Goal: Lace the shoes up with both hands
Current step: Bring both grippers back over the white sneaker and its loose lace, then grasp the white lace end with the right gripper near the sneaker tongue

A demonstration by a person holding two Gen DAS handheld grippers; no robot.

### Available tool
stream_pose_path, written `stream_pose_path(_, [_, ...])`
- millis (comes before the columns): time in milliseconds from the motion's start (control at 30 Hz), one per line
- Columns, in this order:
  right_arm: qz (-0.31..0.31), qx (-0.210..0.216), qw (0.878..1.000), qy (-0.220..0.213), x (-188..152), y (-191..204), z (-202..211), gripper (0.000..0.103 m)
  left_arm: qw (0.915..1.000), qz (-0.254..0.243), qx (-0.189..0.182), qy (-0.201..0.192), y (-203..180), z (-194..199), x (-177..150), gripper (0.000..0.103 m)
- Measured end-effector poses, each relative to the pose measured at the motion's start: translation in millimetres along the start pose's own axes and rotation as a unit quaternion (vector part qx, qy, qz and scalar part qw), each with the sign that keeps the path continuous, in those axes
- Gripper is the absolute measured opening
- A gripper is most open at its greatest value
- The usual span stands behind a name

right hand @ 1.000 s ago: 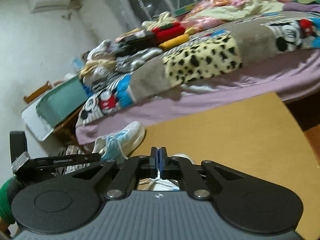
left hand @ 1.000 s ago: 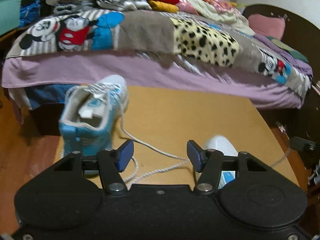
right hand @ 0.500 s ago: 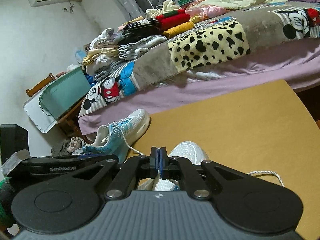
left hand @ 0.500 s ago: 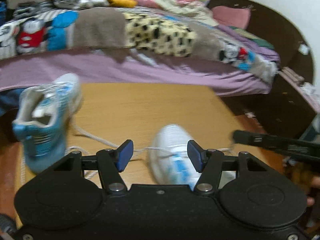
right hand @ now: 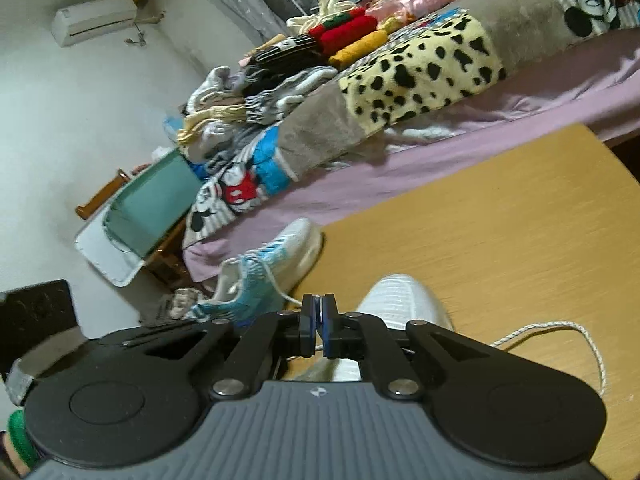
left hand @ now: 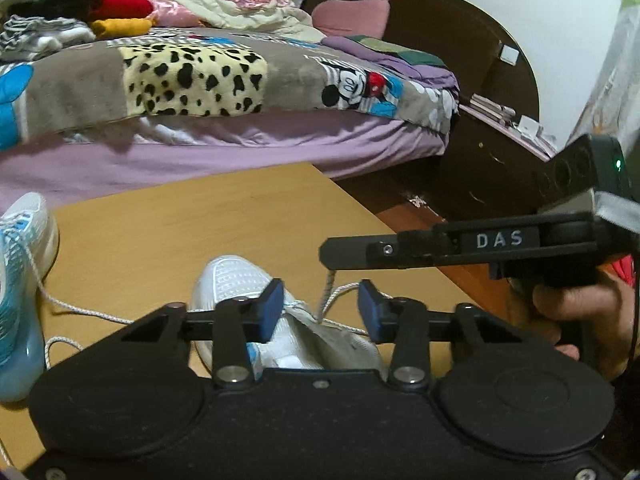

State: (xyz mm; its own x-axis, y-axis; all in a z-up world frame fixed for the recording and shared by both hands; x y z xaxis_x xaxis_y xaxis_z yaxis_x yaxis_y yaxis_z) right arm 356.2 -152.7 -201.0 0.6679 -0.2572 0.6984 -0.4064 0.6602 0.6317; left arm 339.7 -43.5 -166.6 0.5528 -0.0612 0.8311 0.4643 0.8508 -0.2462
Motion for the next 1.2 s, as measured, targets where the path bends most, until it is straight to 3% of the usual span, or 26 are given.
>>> stream_pose_path(200, [-0.009,0.036,0.999,0.011,-1,7,-1,0.007,1.0,-0.008,0.0,-0.003,-2,-3,0,0.019])
stream_pose_path(267, [-0.011,0.042,0.999,0.015,-1,8,-2,0.007,0.9999,-0.008,0.002,-0.009,-1,-3,0,0.007])
stream_pose_path(333, [-0.018,0.049,0.999,0.013,0,8,-1,0.007,0.9998,-0.006,0.005,-0.016,0,-2,0,0.003])
stream_pose_path(533, [-0.026,0.054,0.998,0.004,7,4,6,0.012,0.9943,0.101,0.006,-0.033,31,1,2,0.003])
stream_pose_path(600, [-0.006,0.044,0.999,-0.005,12,1,12,0.029,0.9888,0.143,-0.004,-0.041,38,3,3,0.003])
stream_pose_path(667, [0.048,0.025,0.999,0.001,12,5,14,0.036,0.9814,0.185,-0.019,-0.046,44,3,3,0.003])
stream_pose_path(800, [0.183,-0.01,0.983,0.03,-3,22,6,0.037,0.9644,0.253,-0.06,-0.047,47,-1,2,0.003])
stream_pose_path(933, [0.278,-0.047,0.958,0.056,-23,35,-10,0.036,0.9548,0.28,-0.092,-0.037,41,-5,2,0.003])
stream_pose_path(1033, [0.301,-0.051,0.951,0.054,-28,40,-13,0.034,0.9501,0.292,-0.104,-0.033,39,-7,2,0.003])
stream_pose_path(1100, [0.304,-0.051,0.95,0.047,-27,40,-13,0.004,0.9509,0.29,-0.104,-0.032,38,-7,3,0.003])
stream_pose_path(1200, [0.294,-0.053,0.953,0.05,-24,35,-13,0.004,0.9507,0.293,-0.095,-0.036,43,-7,4,0.006])
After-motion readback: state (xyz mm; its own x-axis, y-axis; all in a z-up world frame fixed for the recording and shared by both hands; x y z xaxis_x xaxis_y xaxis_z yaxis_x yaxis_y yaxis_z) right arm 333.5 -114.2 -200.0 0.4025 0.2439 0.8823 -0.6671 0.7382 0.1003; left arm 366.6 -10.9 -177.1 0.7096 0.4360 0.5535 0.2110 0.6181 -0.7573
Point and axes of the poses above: each gripper's, at about its wrist camera, not at the fingertips, and z roughly against the way its jaws point, y to its left, x to its top, the point moved 6 cm from there along -z, roughly the way its jaws point, and after that the axes turned 5 degrees about -y, right-handed, at the moved point
